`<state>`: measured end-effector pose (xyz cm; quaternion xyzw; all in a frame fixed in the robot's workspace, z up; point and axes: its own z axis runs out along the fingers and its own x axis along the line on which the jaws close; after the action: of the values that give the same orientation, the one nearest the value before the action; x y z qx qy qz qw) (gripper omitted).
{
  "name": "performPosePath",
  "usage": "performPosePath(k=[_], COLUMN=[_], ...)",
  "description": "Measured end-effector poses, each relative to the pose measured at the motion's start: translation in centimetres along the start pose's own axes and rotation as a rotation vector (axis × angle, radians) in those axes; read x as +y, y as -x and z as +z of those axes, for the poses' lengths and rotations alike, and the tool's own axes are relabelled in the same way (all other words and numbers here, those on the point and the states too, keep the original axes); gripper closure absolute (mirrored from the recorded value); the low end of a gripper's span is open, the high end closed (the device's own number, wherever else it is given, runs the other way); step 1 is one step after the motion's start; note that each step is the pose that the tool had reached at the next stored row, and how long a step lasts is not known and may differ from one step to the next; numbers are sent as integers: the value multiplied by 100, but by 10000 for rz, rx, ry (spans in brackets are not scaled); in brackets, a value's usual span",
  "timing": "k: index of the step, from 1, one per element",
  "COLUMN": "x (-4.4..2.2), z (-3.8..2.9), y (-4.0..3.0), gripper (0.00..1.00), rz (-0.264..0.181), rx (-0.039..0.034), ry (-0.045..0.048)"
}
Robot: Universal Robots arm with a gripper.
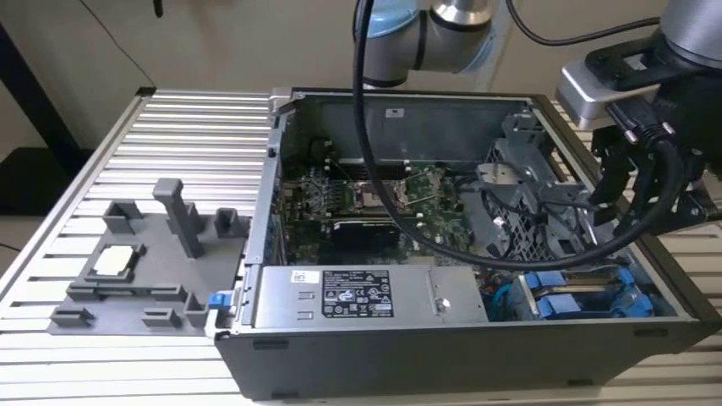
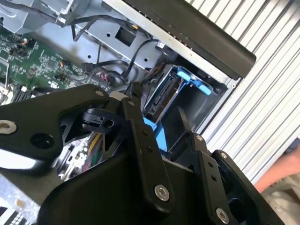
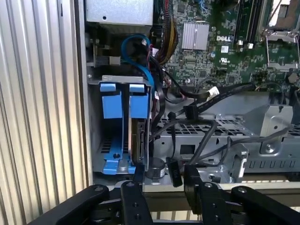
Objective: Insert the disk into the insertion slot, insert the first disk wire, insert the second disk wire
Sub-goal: 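Insert the first disk wire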
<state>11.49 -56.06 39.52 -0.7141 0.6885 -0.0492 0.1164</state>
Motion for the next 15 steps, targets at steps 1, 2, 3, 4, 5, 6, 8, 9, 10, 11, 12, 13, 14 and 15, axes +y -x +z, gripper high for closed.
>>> performPosePath(k=[1,2,3,4,5,6,8,9,10,11,12,13,14,15], x=[8,17,20,20,21,22,22,23,23,23,24,24,24,25], z=[5,9,12,14,17,17,18,20,21,21,22,22,23,24], y=[17,32,41,44,43,43,44,44,44,44,44,43,43,43], gripper=[53,53,53,53,53,53,53,53,53,53,53,53,53,55], rz=[-40,-82,-128,-194,-263,-305,-335,-338,-340,-341,-341,-341,-341,-340], rx=[43,82,113,137,149,151,149,145,146,148,148,149,149,147], ry=[-12,-13,-12,-8,-2,2,5,5,5,6,6,5,6,5])
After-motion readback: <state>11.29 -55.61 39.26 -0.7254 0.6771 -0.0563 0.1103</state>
